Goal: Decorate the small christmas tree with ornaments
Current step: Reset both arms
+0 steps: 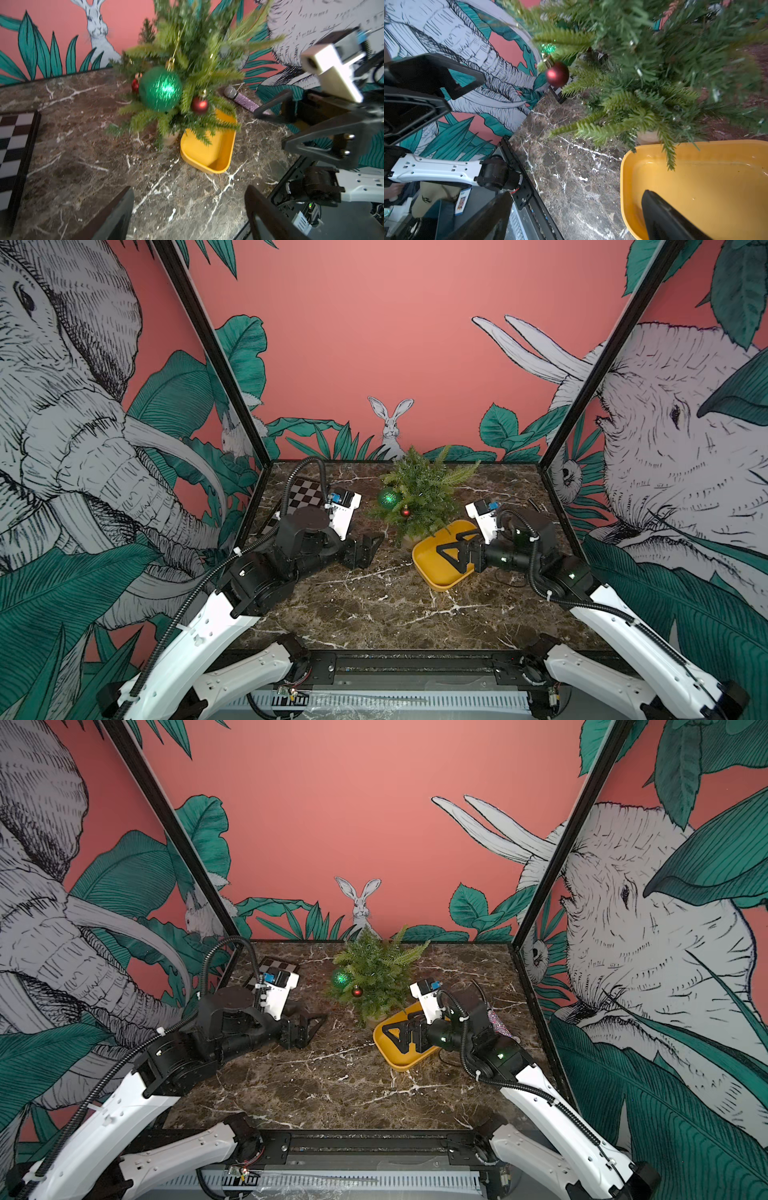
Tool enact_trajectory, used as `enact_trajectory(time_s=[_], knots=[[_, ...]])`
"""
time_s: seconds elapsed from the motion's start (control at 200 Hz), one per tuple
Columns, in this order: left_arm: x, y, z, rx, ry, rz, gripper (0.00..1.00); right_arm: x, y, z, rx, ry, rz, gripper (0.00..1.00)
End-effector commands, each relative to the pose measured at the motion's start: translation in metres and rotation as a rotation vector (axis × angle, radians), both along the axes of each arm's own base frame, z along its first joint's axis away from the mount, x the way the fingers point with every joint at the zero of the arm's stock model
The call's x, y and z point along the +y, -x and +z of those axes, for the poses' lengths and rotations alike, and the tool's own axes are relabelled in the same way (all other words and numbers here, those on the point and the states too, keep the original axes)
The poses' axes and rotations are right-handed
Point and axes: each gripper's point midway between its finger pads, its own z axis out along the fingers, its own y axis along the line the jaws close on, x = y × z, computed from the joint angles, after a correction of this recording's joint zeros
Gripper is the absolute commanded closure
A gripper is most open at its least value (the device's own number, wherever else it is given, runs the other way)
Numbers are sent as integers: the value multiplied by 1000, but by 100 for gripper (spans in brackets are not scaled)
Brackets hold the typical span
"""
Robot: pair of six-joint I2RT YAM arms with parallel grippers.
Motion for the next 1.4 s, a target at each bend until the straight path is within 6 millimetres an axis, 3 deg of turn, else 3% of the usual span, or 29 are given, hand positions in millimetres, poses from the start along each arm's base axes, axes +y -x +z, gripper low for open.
enact_trajectory(time_s=[0.0,0.195,0.235,0.3,0.51,0.65,0.7,0.88,1.0,1.11,1.29,1.395], knots=[[7,-4,-30,60,15,80,15,-15,-2,0,-59,72,-49,1],[19,-11,-83,122,-18,187,13,-57,-7,-28,-53,174,-257,1],[23,-14,-92,125,-37,219,1,-68,-11,-36,-51,204,-320,1],[32,-20,-103,116,-73,278,0,-87,-19,-46,-57,255,-426,1],[71,-50,-117,42,-282,510,0,-152,-59,-62,-112,456,-813,1],[97,-82,-119,-52,-390,642,1,-192,-92,-69,-214,571,-1049,1],[116,-97,-124,-46,-400,711,1,-205,-102,-71,-249,613,-1129,1],[167,-137,-146,-43,-538,817,1,-232,-136,-93,-302,803,-1252,1],[191,-158,-161,-127,-644,852,1,-231,-155,-104,-443,882,-1256,1],[208,-174,-179,-144,-572,899,1,-233,-161,-109,-529,866,-1251,1],[206,-196,-203,-193,-560,853,1,-242,-169,-111,-581,835,-1232,1],[198,-199,-214,-190,-565,791,3,-244,-167,-124,-511,802,-1170,1]])
